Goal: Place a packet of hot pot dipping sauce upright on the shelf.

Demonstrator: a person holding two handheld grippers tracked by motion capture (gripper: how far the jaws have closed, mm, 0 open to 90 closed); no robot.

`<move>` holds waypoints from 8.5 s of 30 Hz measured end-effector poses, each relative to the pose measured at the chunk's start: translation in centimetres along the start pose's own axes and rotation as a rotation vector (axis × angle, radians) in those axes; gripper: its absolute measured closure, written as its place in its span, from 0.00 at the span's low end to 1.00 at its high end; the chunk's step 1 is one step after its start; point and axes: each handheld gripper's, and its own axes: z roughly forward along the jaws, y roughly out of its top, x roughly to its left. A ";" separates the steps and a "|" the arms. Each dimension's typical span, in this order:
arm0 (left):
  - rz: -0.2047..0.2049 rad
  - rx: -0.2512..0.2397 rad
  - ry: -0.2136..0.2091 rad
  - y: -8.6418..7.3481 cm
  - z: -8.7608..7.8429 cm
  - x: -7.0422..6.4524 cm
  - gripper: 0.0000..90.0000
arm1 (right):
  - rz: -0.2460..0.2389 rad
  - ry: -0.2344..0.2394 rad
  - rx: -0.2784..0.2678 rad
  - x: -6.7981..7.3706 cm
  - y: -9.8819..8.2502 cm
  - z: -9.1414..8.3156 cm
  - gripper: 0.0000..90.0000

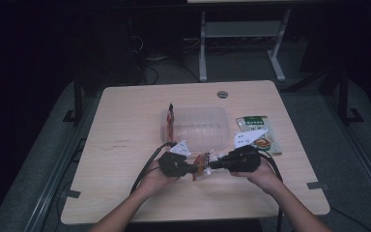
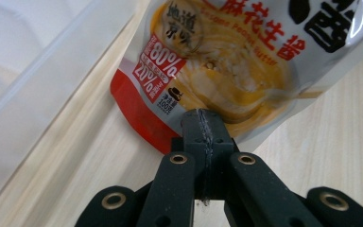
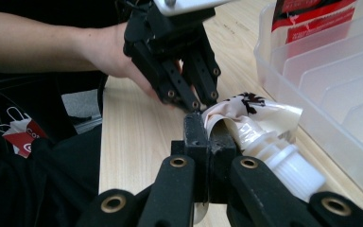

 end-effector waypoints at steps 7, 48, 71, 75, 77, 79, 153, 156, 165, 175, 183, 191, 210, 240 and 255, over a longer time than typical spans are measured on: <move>0.021 -0.007 -0.037 0.3 0.1 -0.5 1.00 | -0.024 -0.001 -0.009 0.5 0.5 0.0 0.99; -0.086 0.012 0.023 -7.2 -8.6 -0.3 0.42 | -0.120 -0.041 -0.094 -1.0 6.9 -1.8 0.99; -0.085 0.015 0.018 -7.3 -8.4 -0.2 0.41 | -0.093 -0.099 -0.074 -5.6 9.7 0.3 0.99; -0.092 0.021 0.013 -7.3 -8.3 -0.3 0.41 | -0.097 -0.106 -0.062 -5.8 9.8 0.7 0.99; -0.099 0.015 0.011 -7.2 -8.2 -0.4 0.41 | -0.092 -0.106 -0.055 -5.9 9.7 1.0 0.99; -0.092 0.014 0.010 -7.2 -8.2 -0.4 0.41 | -0.091 -0.103 -0.050 -6.0 9.7 1.3 0.99; -0.078 0.057 0.001 -7.4 -7.8 -0.4 0.39 | -0.024 -0.177 0.063 -4.3 5.8 3.0 0.46; -0.090 0.053 -0.002 -7.4 -7.8 -0.3 0.39 | -0.021 -0.183 0.078 -3.8 5.2 2.6 0.47; -0.082 0.052 0.001 -7.4 -7.8 -0.3 0.38 | -0.018 -0.217 0.129 -2.6 3.1 1.2 0.55; -0.074 0.058 0.004 -7.4 -7.7 -0.2 0.38 | 0.027 -0.296 0.157 -2.3 0.0 -2.3 0.80; -0.071 0.063 -0.002 -7.3 -7.4 -0.4 0.38 | 0.070 -0.417 0.144 -3.6 -1.8 -5.8 1.00; -0.059 0.079 -0.004 -7.3 -7.1 -0.5 0.38 | 0.130 -0.541 0.169 -6.3 -3.6 -8.2 1.00; -0.057 0.097 -0.007 -7.3 -6.7 -0.4 0.38 | 0.222 -0.635 0.283 -10.7 -6.3 -7.7 1.00; -0.055 0.122 -0.016 -7.3 -6.3 -0.4 0.38 | 0.125 -0.467 0.343 -8.4 -5.4 -2.8 1.00; -0.055 0.117 -0.015 -7.3 -6.4 -0.4 0.38 | 0.172 -0.661 0.287 -12.6 -4.2 -5.4 1.00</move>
